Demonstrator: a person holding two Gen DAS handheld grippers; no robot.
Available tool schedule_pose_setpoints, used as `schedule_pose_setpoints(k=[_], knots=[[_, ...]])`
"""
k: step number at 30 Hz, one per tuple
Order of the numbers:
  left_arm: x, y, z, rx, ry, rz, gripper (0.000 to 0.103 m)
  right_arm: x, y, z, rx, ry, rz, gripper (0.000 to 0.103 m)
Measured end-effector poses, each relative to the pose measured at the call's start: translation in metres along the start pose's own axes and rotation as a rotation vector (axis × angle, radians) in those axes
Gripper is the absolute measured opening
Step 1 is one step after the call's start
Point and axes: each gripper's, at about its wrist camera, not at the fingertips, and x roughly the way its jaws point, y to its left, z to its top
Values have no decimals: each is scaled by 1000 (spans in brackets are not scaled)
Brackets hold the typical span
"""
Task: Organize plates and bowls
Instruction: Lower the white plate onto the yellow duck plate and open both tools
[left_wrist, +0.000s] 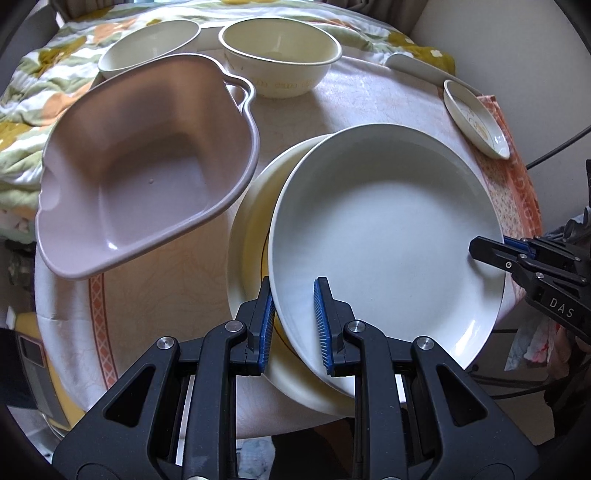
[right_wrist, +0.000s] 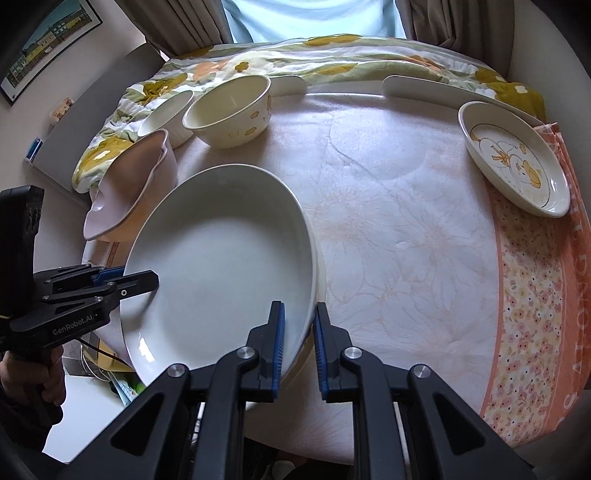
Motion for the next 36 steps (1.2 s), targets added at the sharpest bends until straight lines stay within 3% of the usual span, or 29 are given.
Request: schedule_pose_setpoints(k=[11,22,36], knots=[[5,-20,-1,100,-12,121,18,1,3,-5,-24,-7,-54,14],[10,-56,-10,302,-78,432,19,0,10,-7,-58,-31,-89,14],[17,-65,-15,361,-99,536,19,1,23,-10,-124,-55,-160,14]])
